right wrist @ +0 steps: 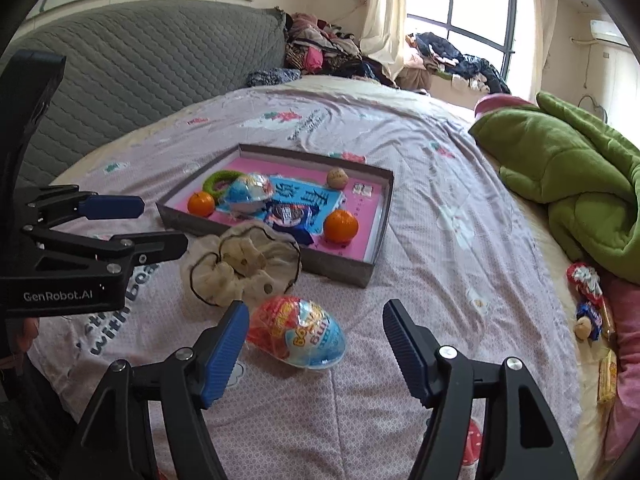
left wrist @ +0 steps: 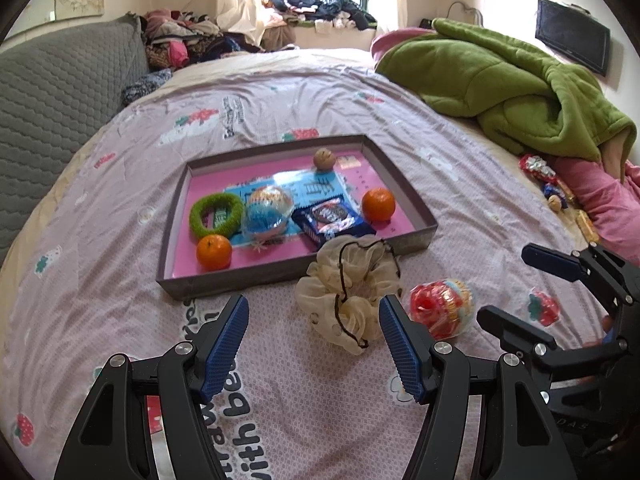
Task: Organize objects
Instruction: 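Move the left tool toward the beige scrunchie while the right tool approaches the Kinder egg, then grasp the beige scrunchie with the left tool while the right tool grasps the Kinder egg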
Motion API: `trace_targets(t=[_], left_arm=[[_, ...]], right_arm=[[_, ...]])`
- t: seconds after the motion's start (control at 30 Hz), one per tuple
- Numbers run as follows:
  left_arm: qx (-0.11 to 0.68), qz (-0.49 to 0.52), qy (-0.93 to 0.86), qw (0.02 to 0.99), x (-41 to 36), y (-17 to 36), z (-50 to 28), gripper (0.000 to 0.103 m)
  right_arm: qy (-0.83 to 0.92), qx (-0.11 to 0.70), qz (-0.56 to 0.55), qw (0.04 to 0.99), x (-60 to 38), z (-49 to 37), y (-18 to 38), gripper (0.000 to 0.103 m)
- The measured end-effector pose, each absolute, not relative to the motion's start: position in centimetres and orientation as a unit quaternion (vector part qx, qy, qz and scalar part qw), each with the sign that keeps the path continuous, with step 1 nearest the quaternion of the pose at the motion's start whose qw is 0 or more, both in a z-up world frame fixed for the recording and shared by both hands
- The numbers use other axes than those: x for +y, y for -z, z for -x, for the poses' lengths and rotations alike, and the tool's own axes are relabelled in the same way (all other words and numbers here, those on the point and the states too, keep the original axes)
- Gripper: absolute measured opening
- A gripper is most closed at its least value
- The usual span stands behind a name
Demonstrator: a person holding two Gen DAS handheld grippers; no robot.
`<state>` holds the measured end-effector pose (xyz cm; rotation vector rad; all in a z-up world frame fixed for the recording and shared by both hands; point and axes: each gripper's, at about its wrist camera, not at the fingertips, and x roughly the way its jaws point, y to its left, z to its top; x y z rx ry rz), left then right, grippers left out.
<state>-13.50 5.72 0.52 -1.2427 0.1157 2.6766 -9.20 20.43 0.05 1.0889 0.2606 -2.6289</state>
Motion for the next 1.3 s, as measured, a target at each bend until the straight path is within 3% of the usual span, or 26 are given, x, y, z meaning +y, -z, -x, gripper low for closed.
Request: trace_targets(t=[0.53, 0.6, 1.03, 1.13, 1.2, 1.3], left_arm=[[0.029, 0.452, -0.887, 0.093, 6.2, 4.0, 17.6, 0.069], [0.026, 0.455, -0.885, 0.095, 6.3, 4.6, 18.1, 0.069], [0.003, 0.469, -0.879, 0.092, 5.6, 7.1, 21.0, 0.069], [0.001, 0.472, -0.877, 0.093, 5.6, 7.7, 21.5, 0.069], [-0.002, 0.472, -0.877, 0.095, 5.7, 8.1, 21.8, 0.069], [-0.001, 0.472, -0.876, 0.096, 5.7, 8.5, 21.9, 0.069]], right_arm=[[0.874, -0.077, -0.458, 0.145, 23.6, 12.6, 5.2, 0.069], [0.870, -0.096, -0.460, 0.151, 23.8, 13.1, 5.6, 0.074], [0.865, -0.127, -0.454, 0.170, 23.1, 15.3, 6.4, 0.074], [0.863, -0.128, -0.455, 0.180, 22.5, 15.7, 6.6, 0.068], [0.864, -0.128, -0.449, 0.189, 22.3, 15.8, 6.6, 0.058], [0.870, -0.115, -0.439, 0.191, 21.9, 15.7, 6.3, 0.057]])
